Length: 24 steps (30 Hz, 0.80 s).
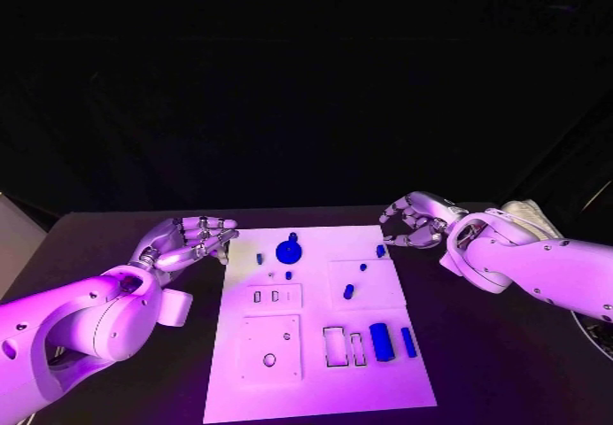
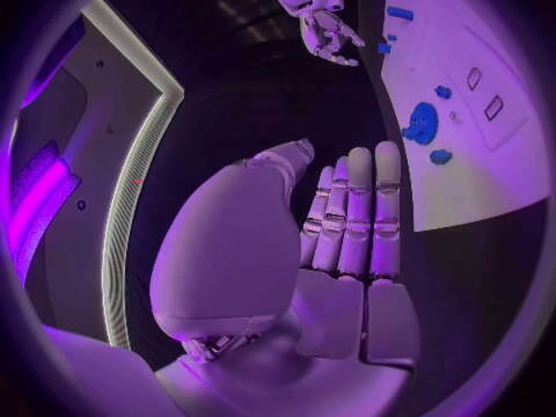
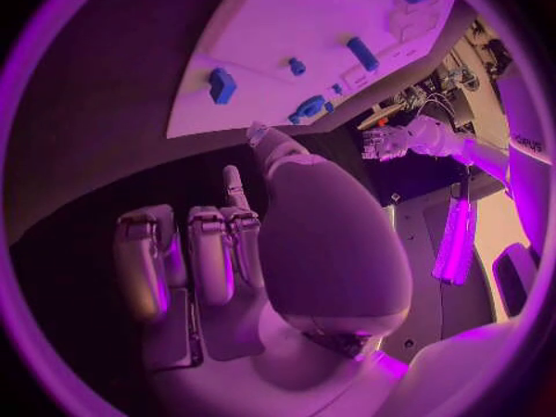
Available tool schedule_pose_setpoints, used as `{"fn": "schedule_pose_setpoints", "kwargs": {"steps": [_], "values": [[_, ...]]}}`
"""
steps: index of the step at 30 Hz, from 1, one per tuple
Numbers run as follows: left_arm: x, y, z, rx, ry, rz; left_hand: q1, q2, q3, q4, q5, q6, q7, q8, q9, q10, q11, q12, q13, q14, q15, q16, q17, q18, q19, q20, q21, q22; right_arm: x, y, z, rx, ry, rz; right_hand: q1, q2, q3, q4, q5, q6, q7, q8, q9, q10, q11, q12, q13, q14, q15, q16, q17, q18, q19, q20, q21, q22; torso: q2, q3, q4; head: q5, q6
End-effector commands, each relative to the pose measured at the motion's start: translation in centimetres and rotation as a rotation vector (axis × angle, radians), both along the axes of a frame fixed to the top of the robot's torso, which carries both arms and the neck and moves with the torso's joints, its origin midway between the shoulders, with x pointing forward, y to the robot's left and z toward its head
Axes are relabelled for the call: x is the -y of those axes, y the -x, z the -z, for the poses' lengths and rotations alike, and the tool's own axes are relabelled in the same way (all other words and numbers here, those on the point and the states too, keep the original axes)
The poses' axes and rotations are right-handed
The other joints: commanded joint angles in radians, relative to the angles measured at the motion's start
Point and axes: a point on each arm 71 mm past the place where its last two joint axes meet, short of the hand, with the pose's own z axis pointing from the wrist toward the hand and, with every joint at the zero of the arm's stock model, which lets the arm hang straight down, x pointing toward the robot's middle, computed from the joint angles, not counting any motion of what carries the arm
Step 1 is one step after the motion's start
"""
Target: Assemble the parts on the task board
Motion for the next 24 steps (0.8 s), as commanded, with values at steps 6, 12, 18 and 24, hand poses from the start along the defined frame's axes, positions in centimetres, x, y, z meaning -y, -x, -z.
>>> {"fn": "schedule_pose_setpoints", "kwargs": {"steps": [6, 12, 18, 24], "values": [[0.3, -0.1, -0.1, 0.012, 0.008, 0.022, -0.003, 0.003, 0.005, 0.001, -0.003, -0.009, 0.001, -0.003, 0.001, -0.006, 0.001, 0.003, 0.002, -0.006, 0.000, 0.005, -0.002, 0.014, -0.006, 0.002, 0.006, 0.001, 0.9, 0.3, 1.7, -0.086, 0.017, -0.053, 0.005, 0.000, -0.018, 0.005, 0.008, -0.004, 0.000, -0.008, -0.002, 0.105, -0.005, 0.002, 0.263, 0.104, -0.011, 0.004, 0.263, -0.007, 0.106, -0.014, 0.002, 0.264, 0.001, 0.0003, 0.0014, -0.002, -0.003], [0.1, -0.2, -0.1, 0.012, 0.005, 0.018, -0.003, 0.003, 0.005, 0.001, -0.003, -0.009, 0.001, -0.003, 0.001, -0.006, 0.001, 0.003, 0.002, -0.006, 0.000, 0.005, -0.002, 0.014, -0.006, 0.002, 0.006, 0.001, 1.2, 0.2, 2.8, -0.116, 0.029, -0.042, 0.000, 0.007, -0.032, 0.014, 0.013, 0.001, 0.012, -0.011, -0.002, 0.105, 0.005, 0.002, 0.263, 0.104, -0.004, 0.004, 0.263, -0.007, 0.106, -0.011, 0.002, 0.264, 0.001, -0.0010, 0.0015, -0.002, -0.008], [0.0, -0.2, 0.0, 0.013, 0.003, 0.015, -0.003, 0.003, 0.005, 0.001, -0.003, -0.009, 0.001, -0.003, 0.001, -0.006, 0.001, 0.003, 0.002, -0.006, 0.000, 0.005, -0.002, 0.014, -0.006, 0.002, 0.006, 0.001, 1.1, 0.0, 3.4, -0.128, 0.034, -0.033, 0.001, 0.011, -0.036, 0.017, 0.018, 0.004, 0.013, -0.012, -0.001, 0.105, 0.006, 0.002, 0.263, 0.104, -0.003, 0.004, 0.263, -0.007, 0.106, -0.010, 0.002, 0.264, 0.000, -0.0011, 0.0018, 0.005, -0.014], [0.0, -0.2, 0.0, 0.013, 0.003, 0.015, -0.003, 0.003, 0.005, 0.001, -0.003, -0.009, 0.001, -0.003, 0.001, -0.006, 0.001, 0.003, 0.002, -0.006, 0.000, 0.005, -0.002, 0.014, -0.006, 0.002, 0.006, 0.001, 0.8, -0.2, 3.9, -0.134, 0.036, -0.024, 0.001, 0.018, -0.037, 0.021, 0.024, 0.010, 0.014, -0.011, 0.000, 0.105, 0.007, 0.002, 0.263, 0.104, -0.002, 0.004, 0.263, -0.007, 0.106, -0.009, 0.002, 0.264, 0.000, -0.0018, 0.0021, 0.002, -0.015]]}}
